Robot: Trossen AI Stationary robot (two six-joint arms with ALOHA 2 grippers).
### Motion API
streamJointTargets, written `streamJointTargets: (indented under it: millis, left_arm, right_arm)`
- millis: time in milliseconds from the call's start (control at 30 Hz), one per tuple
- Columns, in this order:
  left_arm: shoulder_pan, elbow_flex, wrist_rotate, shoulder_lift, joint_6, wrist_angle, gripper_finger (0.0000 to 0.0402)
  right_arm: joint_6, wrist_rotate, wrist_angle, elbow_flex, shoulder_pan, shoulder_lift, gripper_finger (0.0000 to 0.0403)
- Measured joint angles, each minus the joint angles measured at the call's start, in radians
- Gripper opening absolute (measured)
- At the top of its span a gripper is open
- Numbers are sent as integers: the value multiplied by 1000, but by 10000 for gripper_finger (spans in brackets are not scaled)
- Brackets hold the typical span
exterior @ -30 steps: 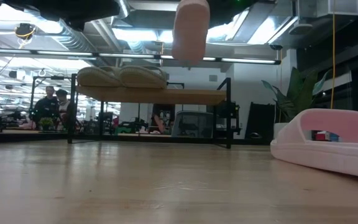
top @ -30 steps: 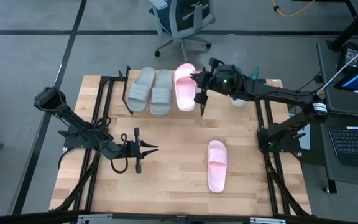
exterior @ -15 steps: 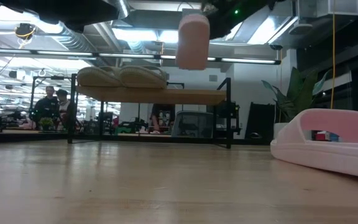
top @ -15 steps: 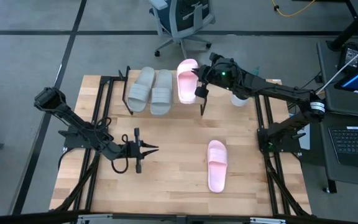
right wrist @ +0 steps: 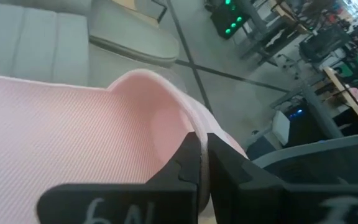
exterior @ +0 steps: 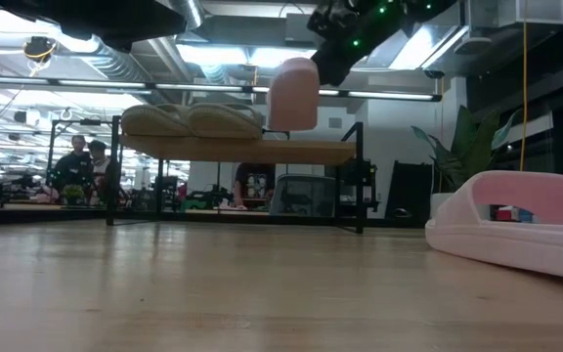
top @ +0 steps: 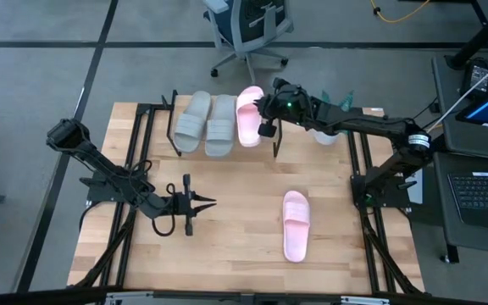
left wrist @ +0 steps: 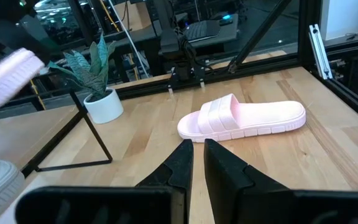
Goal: Pick and place slides into the shelf
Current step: Put the left pink slipper on the shelf
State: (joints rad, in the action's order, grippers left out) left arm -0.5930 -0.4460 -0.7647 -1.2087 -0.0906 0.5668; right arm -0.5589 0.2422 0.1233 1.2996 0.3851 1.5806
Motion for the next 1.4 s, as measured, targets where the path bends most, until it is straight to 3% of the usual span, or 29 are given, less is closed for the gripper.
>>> streamJointTargets:
  millis: [1400]
  left_arm:
    - [0,0,-1,0,0,-6,34]
  right_arm:
    - [-9,-1,-43,0,14,108,16]
